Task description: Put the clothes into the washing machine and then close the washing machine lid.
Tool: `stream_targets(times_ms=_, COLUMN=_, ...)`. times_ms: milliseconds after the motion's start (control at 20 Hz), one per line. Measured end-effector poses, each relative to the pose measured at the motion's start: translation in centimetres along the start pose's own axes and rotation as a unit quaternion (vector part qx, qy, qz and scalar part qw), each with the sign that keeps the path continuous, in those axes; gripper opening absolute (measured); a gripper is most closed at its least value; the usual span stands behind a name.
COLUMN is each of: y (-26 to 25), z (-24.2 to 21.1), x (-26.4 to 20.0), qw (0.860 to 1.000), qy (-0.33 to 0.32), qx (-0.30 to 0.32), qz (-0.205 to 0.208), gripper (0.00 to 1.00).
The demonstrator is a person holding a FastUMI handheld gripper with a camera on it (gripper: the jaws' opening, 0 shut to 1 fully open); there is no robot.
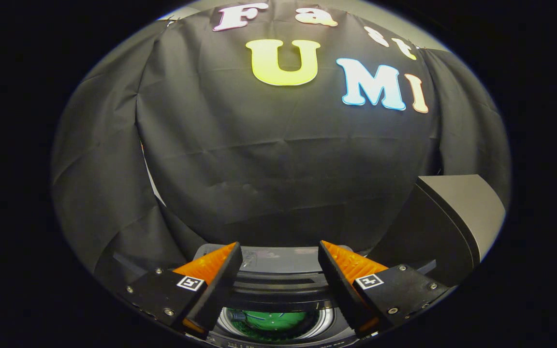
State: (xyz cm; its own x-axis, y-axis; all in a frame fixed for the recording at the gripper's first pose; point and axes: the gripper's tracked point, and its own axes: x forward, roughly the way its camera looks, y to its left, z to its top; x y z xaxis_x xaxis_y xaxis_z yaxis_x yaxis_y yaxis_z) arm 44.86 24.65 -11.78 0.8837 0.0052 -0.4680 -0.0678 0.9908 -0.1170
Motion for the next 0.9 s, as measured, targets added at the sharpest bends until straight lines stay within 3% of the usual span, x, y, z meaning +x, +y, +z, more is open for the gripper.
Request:
stream_targets(times_ms=450, y=0.2, z=-4.6, x=-4.6, qw=1.000, qy=-0.017, qx=0.008, qz=-0.002, gripper=0.96)
stream_targets(times_ms=900, y=0.6, z=-8.5, x=-5.5, qw=1.000, qy=0.012, qx=-0.007, qz=-0.003, gripper=0.96)
